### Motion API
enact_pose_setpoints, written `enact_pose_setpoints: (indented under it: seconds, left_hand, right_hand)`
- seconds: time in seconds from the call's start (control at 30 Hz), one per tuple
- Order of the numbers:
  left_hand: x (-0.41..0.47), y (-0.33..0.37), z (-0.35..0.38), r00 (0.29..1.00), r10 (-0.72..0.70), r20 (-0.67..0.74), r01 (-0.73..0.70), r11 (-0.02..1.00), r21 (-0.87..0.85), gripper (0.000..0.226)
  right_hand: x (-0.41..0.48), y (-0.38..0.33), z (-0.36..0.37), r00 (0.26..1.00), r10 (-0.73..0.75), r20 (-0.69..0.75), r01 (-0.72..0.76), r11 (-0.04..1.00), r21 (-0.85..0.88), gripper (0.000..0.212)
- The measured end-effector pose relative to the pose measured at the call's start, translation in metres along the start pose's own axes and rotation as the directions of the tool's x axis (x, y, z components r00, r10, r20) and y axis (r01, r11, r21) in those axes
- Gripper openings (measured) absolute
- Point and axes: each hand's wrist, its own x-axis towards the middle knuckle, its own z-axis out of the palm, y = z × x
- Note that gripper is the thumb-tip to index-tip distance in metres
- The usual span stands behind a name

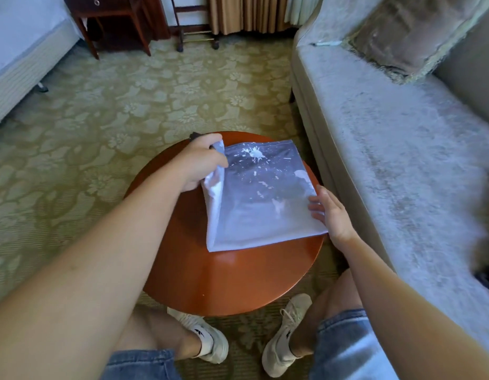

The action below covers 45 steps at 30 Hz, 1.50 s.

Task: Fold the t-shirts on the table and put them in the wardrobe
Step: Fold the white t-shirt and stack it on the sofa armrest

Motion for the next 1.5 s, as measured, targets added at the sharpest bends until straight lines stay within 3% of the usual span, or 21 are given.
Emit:
enact_pose_setpoints:
  seconds: [0.1,0.3,0.4,0.47,0.53,0.63,0.7,0.77,0.87,0.97,1.17,1.23,1.33,1.5]
  left_hand:
    - [0.010,0.005,0.043,0.999,0.008,-0.034,-0.004,0.994,0.113,0.066]
    - [0.021,0.002,0.132,0.999,0.048,0.006,-0.047,0.950,0.308,0.047]
    - [0.020,-0.004,0.166,0.990,0.050,0.133,-0.088,0.951,0.298,0.072]
    - [0.015,-0.012,0.178,0.986,0.058,0.153,-0.093,0.968,0.233,0.075]
    - [0.014,-0.026,0.174,0.995,0.095,0.026,-0.099,0.966,0.240,0.061]
    - [0.011,-0.056,0.154,0.977,0.141,-0.158,-0.045,0.866,0.498,0.045]
    - [0.007,-0.075,0.139,0.986,0.091,-0.142,0.034,0.716,0.697,0.051]
    - [0.004,-0.088,0.130,0.996,-0.015,-0.082,0.074,0.620,0.781,0.061]
    - [-0.001,-0.105,0.122,0.995,-0.103,0.008,0.053,0.572,0.818,0.068]
    - [-0.005,-0.118,0.112,0.995,-0.086,0.050,0.004,0.540,0.842,0.068]
    - [0.003,-0.139,0.063,0.997,-0.049,0.055,-0.024,0.487,0.873,0.070]
    - [0.003,-0.145,0.054,0.998,-0.030,0.063,-0.041,0.477,0.878,0.069]
    - [0.002,-0.149,0.053,0.998,0.006,0.057,-0.053,0.481,0.875,0.068]
    - [0.004,-0.152,0.049,0.996,0.054,0.075,-0.091,0.485,0.870,0.069]
  right_hand:
    - [0.004,0.002,-0.007,0.996,0.034,0.081,-0.037,0.999,0.034,0.049]
    - [0.009,-0.004,-0.008,0.986,0.092,0.138,-0.104,0.991,0.083,0.053]
    - [0.009,-0.006,-0.012,0.983,0.096,0.154,-0.109,0.991,0.082,0.056]
    - [0.012,-0.003,-0.015,0.988,0.076,0.136,-0.080,0.996,0.028,0.063]
    - [0.017,0.004,-0.017,0.988,0.089,0.126,-0.091,0.996,0.006,0.066]
    - [0.013,-0.002,-0.017,0.991,0.077,0.111,-0.067,0.994,-0.087,0.049]
    - [0.011,-0.005,-0.016,0.994,0.033,0.102,-0.016,0.986,-0.167,0.046]
    - [0.010,-0.008,-0.015,0.996,0.006,0.086,0.014,0.973,-0.229,0.050]
    - [0.013,-0.012,-0.009,0.999,-0.026,0.047,0.040,0.942,-0.333,0.057]
    - [0.011,-0.009,0.000,0.999,-0.032,0.012,0.034,0.930,-0.366,0.055]
    - [-0.007,-0.012,0.024,0.997,-0.022,0.074,0.050,0.917,-0.397,0.053]
    - [0.000,-0.022,0.034,0.998,-0.051,0.041,0.065,0.879,-0.472,0.066]
    - [0.020,-0.030,0.054,0.991,-0.112,0.067,0.127,0.717,-0.686,0.076]
    - [0.056,-0.040,0.065,0.991,-0.112,0.067,0.117,0.539,-0.834,0.064]
